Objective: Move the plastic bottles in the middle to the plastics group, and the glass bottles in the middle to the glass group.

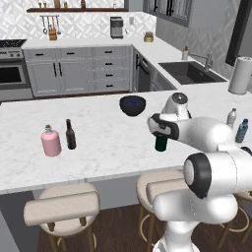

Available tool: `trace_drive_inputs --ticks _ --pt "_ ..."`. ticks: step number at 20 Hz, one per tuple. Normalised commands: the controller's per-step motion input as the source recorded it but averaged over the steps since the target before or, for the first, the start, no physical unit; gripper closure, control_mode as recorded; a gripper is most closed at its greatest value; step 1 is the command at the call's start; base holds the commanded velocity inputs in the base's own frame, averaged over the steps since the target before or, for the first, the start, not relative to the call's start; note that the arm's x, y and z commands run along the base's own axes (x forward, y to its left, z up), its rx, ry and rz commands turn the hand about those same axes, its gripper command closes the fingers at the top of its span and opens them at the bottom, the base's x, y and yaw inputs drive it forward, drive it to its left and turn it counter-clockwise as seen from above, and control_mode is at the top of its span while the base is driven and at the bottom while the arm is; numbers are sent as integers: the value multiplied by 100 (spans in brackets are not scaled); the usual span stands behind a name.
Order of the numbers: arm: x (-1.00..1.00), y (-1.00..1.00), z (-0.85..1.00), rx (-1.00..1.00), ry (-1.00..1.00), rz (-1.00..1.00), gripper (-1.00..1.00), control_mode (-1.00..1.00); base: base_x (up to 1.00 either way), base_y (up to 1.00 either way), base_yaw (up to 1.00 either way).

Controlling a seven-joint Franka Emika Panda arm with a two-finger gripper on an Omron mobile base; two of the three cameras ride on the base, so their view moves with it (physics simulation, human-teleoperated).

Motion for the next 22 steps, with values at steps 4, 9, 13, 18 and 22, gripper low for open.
trace_drive_inputs --ticks 4,9,13,18,22 --pt "-13 100 16 0 -3 23 100 -100 0 0 0" --pt "-4 100 21 0 0 26 100 -100 0 0 0" --pt "0 100 23 0 0 29 100 -100 0 0 0" --pt "0 100 9 0 0 29 100 -100 0 0 0" --pt "-4 100 0 -2 0 25 100 -100 0 0 0"
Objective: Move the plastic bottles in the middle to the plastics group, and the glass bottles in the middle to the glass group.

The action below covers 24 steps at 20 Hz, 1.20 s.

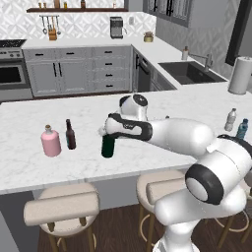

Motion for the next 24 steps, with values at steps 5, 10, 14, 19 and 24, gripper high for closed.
trace_drive_inputs --ticks 5,10,14,19,24 --pt "-7 90 0 -4 -2 22 100 -100 0 0 0" --pt "-1 57 0 0 -8 15 100 -100 0 0 0" --pt "0 41 0 0 -5 8 100 -100 0 0 0" --pt "1 34 0 0 -1 3 100 -100 0 0 0" --pt "3 32 0 0 0 1 100 -100 0 0 0"
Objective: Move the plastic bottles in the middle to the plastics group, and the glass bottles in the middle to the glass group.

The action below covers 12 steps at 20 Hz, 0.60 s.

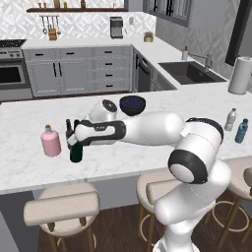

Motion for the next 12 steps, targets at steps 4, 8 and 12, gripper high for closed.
trace_drive_inputs --ticks 4,8,12 --pt "13 11 0 0 0 0 100 -100 0 0 0" --pt "26 0 0 0 0 0 100 -100 0 0 0" --pt "13 1 -1 0 0 0 100 -100 0 0 0"
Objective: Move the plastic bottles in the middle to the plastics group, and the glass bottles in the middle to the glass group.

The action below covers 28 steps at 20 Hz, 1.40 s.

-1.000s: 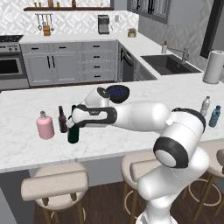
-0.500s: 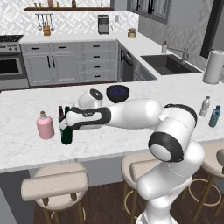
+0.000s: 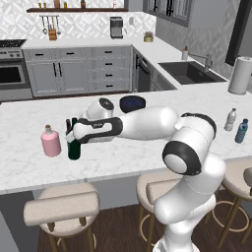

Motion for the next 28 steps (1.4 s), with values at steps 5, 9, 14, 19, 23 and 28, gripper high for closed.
trace_drive_inputs --ticks 5,9,14,19,23,28 --pt "0 9 -30 0 0 0 100 -100 0 0 0" --pt "0 3 -57 0 0 0 100 -100 0 0 0" --pt "0 0 -17 0 0 0 100 -100 0 0 0" --pt "25 6 0 0 -2 0 100 -100 0 0 0" --pt "25 10 0 0 -1 0 100 -100 0 0 0" --pt "1 7 -10 0 -3 0 100 -100 0 0 0"
